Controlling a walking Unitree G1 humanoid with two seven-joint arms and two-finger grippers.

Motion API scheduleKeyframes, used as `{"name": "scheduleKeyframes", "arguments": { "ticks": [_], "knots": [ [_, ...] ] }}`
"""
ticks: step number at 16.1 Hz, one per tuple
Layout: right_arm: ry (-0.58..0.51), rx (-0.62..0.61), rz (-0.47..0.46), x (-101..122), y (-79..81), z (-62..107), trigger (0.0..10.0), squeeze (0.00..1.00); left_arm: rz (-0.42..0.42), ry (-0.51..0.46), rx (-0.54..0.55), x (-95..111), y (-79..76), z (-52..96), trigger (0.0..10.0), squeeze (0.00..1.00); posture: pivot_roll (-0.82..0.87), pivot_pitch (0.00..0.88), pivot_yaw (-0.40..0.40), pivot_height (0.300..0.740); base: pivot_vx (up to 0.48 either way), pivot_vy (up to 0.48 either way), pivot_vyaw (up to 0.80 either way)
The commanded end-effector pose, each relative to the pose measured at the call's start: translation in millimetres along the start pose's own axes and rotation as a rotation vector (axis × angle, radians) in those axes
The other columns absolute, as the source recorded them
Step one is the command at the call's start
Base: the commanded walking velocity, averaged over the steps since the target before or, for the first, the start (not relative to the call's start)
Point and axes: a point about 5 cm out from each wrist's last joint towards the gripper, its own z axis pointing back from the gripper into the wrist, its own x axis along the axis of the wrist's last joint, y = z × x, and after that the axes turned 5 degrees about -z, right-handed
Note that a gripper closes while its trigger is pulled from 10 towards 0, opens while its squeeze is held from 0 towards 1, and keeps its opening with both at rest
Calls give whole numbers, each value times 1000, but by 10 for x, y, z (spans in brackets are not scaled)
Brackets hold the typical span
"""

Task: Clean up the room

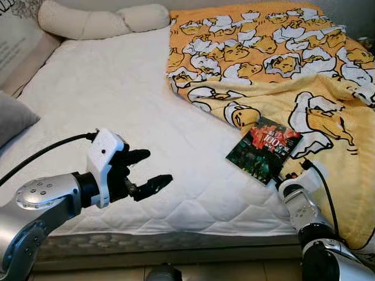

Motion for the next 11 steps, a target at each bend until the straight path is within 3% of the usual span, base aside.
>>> {"name": "scheduleKeyframes", "arguments": {
  "ticks": [1,3,8,11],
  "knots": [
    [29,-15,2,-64,-5,6,10000,0,-8,11,3,-9,3,16,10000,1000,247,21,115,740,0,0,0],
    [65,10,-13,-135,13,13,10000,0,-10,11,3,-6,-1,24,10000,1000,251,22,116,740,0,0,0],
    [114,160,-70,-234,268,-10,10000,0,-16,20,2,5,7,60,10000,1000,269,41,120,740,0,0,0],
    [131,154,-86,-284,326,-26,10000,0,-19,29,-11,9,9,54,10000,1000,281,58,125,740,0,0,0]
  ]
}}
